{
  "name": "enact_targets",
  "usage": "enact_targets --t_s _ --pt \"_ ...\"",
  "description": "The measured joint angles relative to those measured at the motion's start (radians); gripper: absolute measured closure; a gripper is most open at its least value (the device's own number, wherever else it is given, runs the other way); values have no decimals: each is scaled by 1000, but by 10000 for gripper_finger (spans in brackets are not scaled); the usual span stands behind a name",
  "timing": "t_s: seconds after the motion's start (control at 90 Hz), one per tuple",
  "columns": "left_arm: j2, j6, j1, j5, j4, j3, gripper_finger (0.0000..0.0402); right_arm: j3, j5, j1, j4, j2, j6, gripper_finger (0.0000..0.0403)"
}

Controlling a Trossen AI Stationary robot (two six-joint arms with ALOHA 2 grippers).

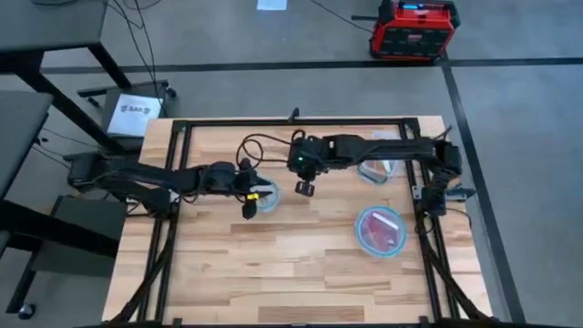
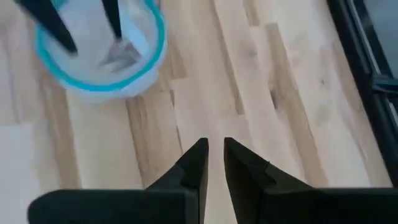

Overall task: Sort candy
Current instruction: Close the small round transparent bin

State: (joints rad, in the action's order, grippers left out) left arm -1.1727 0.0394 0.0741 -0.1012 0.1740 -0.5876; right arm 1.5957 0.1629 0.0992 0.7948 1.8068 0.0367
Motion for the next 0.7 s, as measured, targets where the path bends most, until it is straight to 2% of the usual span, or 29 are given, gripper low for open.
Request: enact_targets --t_s 0.089,0.178,0.278,0.4,0.522,0.7 --pt "28 2 -18 -1 -167 -63 279 -35 24 -48 -2 -27 34 365" --pt "18 8 -44 27 -253 -92 279 -114 93 -105 -21 -59 81 365" --pt "-39 10 -70 51 -291 -94 279 -240 153 -166 -95 -109 172 365" --pt "-109 8 -60 43 -251 -97 279 -393 159 -218 -209 -164 298 365" --pt "-174 -9 -19 7 -231 -101 279 -503 189 -259 -251 -218 404 365" --pt "-192 -100 62 -141 -387 -154 279 -573 274 -295 -155 -318 491 365"
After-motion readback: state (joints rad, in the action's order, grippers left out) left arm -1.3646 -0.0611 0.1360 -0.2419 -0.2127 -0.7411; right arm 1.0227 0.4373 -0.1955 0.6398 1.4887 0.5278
